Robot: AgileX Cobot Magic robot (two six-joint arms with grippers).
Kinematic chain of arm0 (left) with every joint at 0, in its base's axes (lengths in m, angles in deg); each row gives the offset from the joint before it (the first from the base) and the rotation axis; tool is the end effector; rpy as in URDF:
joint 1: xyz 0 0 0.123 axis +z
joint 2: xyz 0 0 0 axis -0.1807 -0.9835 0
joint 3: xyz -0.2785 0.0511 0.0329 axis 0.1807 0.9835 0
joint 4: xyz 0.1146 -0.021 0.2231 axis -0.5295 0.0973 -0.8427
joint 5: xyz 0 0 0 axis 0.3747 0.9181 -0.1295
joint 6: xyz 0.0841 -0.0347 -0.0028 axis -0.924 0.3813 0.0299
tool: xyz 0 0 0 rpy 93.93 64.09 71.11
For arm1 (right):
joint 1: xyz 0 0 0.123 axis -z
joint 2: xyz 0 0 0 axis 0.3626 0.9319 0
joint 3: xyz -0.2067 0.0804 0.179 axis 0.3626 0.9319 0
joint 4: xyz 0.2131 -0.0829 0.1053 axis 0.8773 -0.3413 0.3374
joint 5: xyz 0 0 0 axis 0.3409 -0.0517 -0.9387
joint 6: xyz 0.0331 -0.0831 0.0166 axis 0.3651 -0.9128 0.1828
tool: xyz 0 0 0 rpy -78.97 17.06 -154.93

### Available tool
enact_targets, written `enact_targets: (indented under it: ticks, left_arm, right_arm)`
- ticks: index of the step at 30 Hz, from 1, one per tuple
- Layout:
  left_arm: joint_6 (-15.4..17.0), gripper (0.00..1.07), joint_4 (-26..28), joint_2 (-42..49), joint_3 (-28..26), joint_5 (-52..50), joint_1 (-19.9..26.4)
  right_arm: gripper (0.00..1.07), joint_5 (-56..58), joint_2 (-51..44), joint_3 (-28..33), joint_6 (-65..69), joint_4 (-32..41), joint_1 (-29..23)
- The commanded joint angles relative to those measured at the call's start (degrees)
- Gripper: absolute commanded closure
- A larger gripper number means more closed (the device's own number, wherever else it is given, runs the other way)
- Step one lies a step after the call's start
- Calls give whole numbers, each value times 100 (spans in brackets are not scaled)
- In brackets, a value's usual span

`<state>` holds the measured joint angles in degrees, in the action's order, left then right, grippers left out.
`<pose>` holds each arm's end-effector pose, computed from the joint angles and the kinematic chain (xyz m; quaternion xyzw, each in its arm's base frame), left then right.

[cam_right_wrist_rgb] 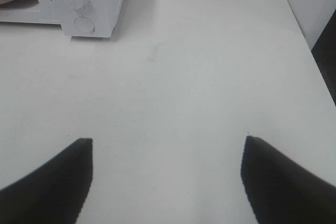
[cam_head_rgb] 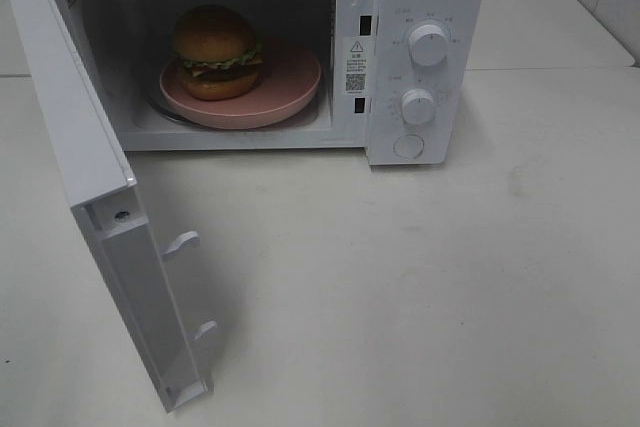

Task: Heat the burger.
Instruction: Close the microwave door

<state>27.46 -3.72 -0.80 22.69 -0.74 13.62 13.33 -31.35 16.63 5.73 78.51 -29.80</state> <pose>-0.0045 -0.0141 0.2802 0.0217 0.8409 -0.0465 0.5387 -0.0046 -0.0106 0.2824 -0.0181 0.8415 0.0049 0.5400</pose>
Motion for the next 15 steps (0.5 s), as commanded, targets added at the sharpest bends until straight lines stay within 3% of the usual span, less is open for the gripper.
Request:
enact_targets:
  ticks: [1,15]
  left_arm:
    - [0,7,29,52,17,-29,17]
    - [0,7,29,52,17,-29,17]
  right_arm:
    - [32,-29,-155,23,-46,17,52]
    - [32,-29,-155,23,-46,17,52]
